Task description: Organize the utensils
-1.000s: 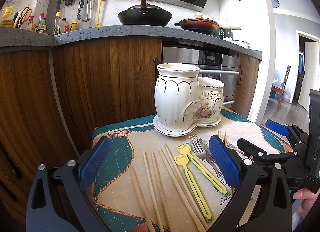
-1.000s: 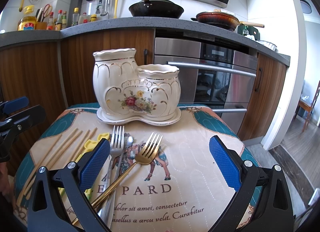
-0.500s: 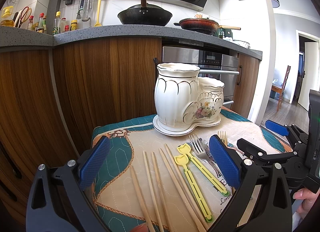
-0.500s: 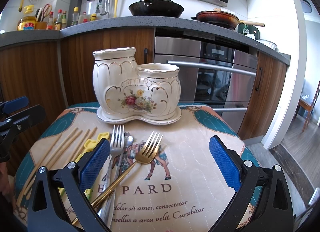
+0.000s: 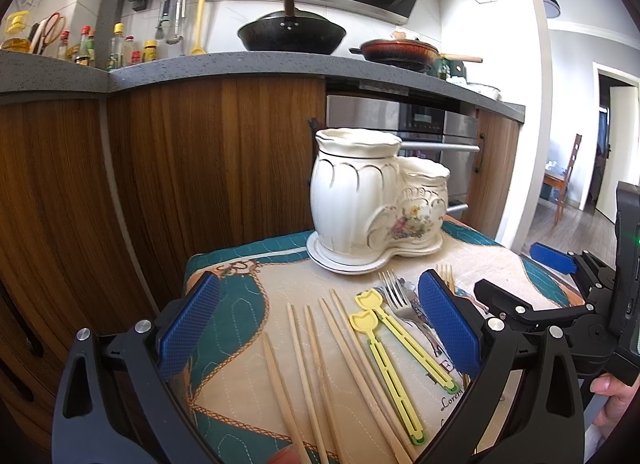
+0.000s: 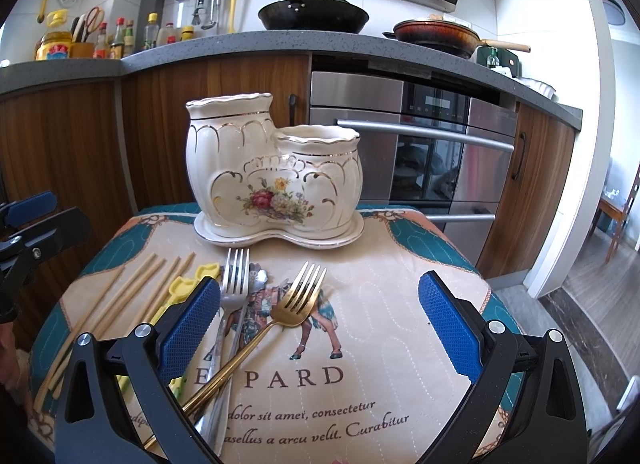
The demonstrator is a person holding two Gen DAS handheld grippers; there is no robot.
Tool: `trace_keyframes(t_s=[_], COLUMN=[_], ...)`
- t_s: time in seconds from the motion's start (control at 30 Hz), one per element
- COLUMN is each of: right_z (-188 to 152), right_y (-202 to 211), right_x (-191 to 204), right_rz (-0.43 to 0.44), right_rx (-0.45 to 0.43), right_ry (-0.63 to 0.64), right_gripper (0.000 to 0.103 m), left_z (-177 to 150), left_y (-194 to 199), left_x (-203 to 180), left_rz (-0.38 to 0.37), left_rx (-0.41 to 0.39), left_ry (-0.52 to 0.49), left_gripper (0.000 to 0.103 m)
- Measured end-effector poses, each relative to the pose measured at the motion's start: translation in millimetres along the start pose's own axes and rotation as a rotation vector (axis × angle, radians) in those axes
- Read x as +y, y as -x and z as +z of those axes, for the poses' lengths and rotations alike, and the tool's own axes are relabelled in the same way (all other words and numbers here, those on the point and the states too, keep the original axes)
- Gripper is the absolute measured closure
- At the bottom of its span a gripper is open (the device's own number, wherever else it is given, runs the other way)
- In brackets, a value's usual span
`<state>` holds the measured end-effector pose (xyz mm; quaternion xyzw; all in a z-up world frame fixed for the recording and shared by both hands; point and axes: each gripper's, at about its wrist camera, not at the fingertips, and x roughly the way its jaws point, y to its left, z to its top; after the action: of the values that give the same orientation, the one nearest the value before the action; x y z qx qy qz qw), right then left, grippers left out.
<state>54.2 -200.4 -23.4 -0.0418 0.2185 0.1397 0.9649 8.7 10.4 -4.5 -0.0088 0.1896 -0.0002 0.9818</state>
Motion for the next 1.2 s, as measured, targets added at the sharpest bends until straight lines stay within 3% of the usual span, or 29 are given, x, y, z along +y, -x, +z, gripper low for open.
trace_keyframes(t_s=[0.2, 0.37, 0.47, 0.63, 0.83, 0.97, 1.07, 1.2], right_z=[8.6, 11.4, 11.3, 13.3, 12.9, 11.1, 12.2, 12.1], right_y=[7.8, 11.7, 10.5, 3.5, 3.0, 4.7, 4.6, 6.7], right_x=[-16.1, -25.7, -33.4, -46.4, -50.5, -51.4, -50.8, -50.8], right_rz=[-0.022, -0.026, -0.006, 0.103, 0.135, 0.152, 0.152, 0.164], right_rx=[-0.034, -0.042, -0.023, 0.041, 0.083, 0.087, 0.09, 0.087], right_ry=[-0.078, -0.065, -0.1, -0.151, -0.168, -0.159, -0.149, -0.142], right_gripper=[0.004, 0.005, 0.005, 0.005, 0.005, 0.005, 0.005, 0.005], left_z=[12.0, 27.0, 30.4, 19.4, -6.1, -22.0, -32.9, -41.5], left_y=[7.7, 9.2, -0.4, -13.7, -29.2, -42.3, -41.7, -34.0], left_x=[13.8, 38.6, 45.0, 43.8, 30.2, 35.4, 36.4, 23.8], left_rz=[0.066, 0.103, 0.166, 0.135, 0.156, 0.146, 0.118, 0.108], left_rx=[-0.037, -0.052, 0.016, 0.167, 0.31, 0.444, 0.513, 0.538], left_ry=[0.04, 0.092, 0.044, 0.001, -0.075, -0.037, -0.018, -0.051], left_gripper=[0.005, 0.005, 0.005, 0.005, 0.007, 0.029, 0.037, 0.045])
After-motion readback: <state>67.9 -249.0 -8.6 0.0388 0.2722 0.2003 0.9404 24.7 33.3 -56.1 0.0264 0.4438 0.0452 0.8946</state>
